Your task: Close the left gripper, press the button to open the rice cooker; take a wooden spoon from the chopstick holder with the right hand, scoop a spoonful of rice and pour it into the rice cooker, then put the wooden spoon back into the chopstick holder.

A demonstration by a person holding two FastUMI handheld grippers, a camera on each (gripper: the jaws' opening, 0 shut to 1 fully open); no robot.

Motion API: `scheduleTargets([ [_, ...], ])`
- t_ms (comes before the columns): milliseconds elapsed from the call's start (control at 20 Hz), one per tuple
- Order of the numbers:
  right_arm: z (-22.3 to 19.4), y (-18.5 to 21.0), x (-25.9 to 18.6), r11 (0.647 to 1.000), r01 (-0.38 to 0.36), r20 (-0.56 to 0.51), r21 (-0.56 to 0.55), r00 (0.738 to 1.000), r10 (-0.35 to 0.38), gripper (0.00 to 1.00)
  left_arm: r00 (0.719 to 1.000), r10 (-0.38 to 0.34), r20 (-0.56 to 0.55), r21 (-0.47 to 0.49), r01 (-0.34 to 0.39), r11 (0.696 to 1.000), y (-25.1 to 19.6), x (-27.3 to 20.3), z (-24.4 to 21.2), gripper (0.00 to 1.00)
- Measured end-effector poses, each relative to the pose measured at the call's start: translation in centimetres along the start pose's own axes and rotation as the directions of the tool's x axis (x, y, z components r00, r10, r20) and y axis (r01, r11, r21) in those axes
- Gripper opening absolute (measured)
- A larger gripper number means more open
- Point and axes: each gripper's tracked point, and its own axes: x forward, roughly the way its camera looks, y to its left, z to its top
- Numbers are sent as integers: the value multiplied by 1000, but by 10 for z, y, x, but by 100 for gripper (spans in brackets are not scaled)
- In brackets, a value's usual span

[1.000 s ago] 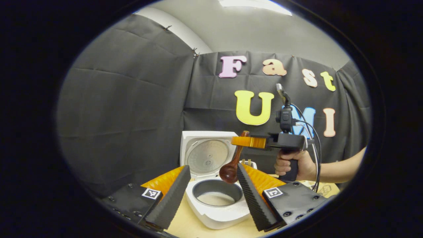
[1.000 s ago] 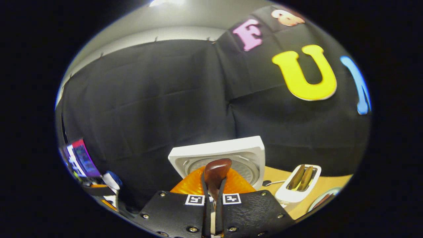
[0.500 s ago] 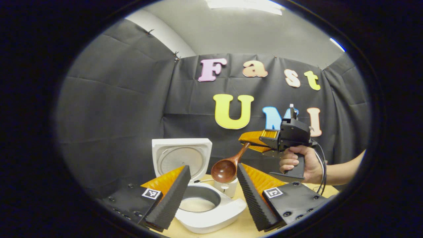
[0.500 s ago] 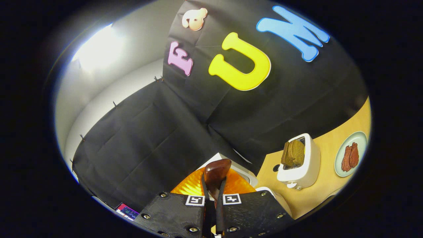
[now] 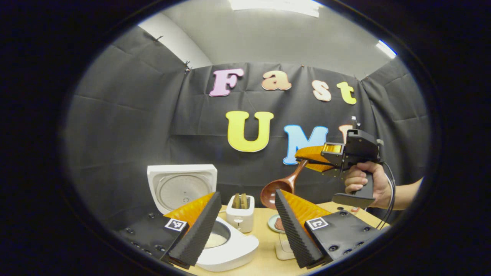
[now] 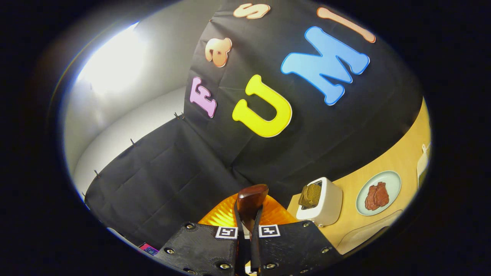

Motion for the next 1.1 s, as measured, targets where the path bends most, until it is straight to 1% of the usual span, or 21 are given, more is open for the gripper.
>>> scheduleTargets([
  [300, 44, -29, -68, 996, 76, 82, -41, 994, -73, 5, 997, -75, -3, 17, 75, 997, -50, 5, 6, 96],
  [550, 74, -60, -125, 984, 165, 147, -69, 977, -154, 5, 990, -142, 0, 23, 142, 990, -90, 12, 10, 96],
  [700, 89, -78, -154, 972, 221, 180, -84, 962, -204, 5, 984, -177, -7, 21, 177, 984, -112, 16, 9, 96],
  [750, 94, -82, -162, 967, 238, 190, -88, 957, -218, 5, 983, -184, -13, 23, 185, 983, -117, 17, 8, 99],
  [850, 99, -92, -179, 958, 270, 207, -93, 947, -246, 5, 978, -208, -19, 22, 208, 978, -130, 17, 7, 97],
  [950, 105, -107, -196, 944, 316, 225, -96, 931, -289, 5, 972, -232, -28, 20, 233, 972, -141, 18, 6, 96],
  [1100, 110, -129, -218, 918, 385, 242, -99, 904, -353, 5, 969, -245, -37, 26, 246, 969, -152, 22, 7, 96],
])
